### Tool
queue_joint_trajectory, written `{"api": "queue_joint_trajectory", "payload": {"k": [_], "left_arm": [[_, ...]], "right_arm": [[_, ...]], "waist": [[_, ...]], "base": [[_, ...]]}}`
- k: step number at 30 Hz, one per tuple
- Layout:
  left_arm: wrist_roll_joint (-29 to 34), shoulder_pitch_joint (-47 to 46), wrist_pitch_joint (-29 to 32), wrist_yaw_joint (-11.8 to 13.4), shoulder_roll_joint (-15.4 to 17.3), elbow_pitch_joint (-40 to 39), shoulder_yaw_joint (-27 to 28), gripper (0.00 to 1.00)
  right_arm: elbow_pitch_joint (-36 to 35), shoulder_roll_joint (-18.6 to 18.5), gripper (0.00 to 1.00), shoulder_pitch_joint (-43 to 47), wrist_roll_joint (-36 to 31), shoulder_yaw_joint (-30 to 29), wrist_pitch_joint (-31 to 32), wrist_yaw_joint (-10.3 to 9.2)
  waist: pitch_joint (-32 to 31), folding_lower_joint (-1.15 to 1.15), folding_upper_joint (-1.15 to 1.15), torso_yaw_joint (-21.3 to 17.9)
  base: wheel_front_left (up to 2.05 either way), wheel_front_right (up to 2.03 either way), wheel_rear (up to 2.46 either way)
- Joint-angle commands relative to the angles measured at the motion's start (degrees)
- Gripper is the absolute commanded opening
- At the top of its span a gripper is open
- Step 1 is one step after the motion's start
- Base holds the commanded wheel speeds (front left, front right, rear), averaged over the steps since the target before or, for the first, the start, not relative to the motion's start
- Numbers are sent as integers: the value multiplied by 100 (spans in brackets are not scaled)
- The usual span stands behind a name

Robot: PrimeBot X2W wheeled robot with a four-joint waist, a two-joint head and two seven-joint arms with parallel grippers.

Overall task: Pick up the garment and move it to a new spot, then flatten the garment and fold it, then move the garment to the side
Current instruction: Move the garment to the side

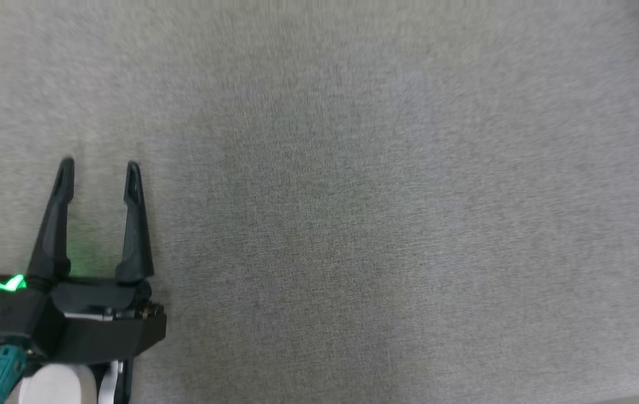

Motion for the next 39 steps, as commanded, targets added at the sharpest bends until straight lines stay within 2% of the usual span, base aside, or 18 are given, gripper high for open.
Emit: {"api": "queue_joint_trajectory", "payload": {"k": [1,8,18,21,22,33,39], "left_arm": [[-74,132,-1,17,-19,63,45,100],[-170,648,-2,65,-78,256,168,100],[-269,1131,-1,35,-107,582,240,100],[-305,1214,-1,16,-116,665,239,100],[-305,1214,-1,16,-116,665,239,100],[-391,1486,-1,4,-128,895,203,100],[-382,1642,-1,-18,-132,985,228,100]], "right_arm": [[-36,130,100,149,28,-37,-174,-17],[-407,820,100,927,142,-371,-768,-16],[-1290,1770,100,2878,-169,-1222,-987,-16],[-1642,2071,100,3520,-303,-1569,-988,-16],[-1642,2071,100,3520,-303,-1569,-988,-16],[-2969,3241,100,5813,-747,-2791,-995,-16],[-3603,3655,100,6813,-1005,-3027,-941,-16]], "waist": [[-496,0,-1,45],[-1521,0,-1,231],[-2470,0,-1,587],[-2634,0,-1,668],[-2634,0,-1,668],[-3023,0,-1,930],[-3234,0,-1,964]], "base": [[0,0,0],[0,0,0],[0,0,0],[0,0,0],[0,0,0],[0,0,0],[0,0,0]]}}
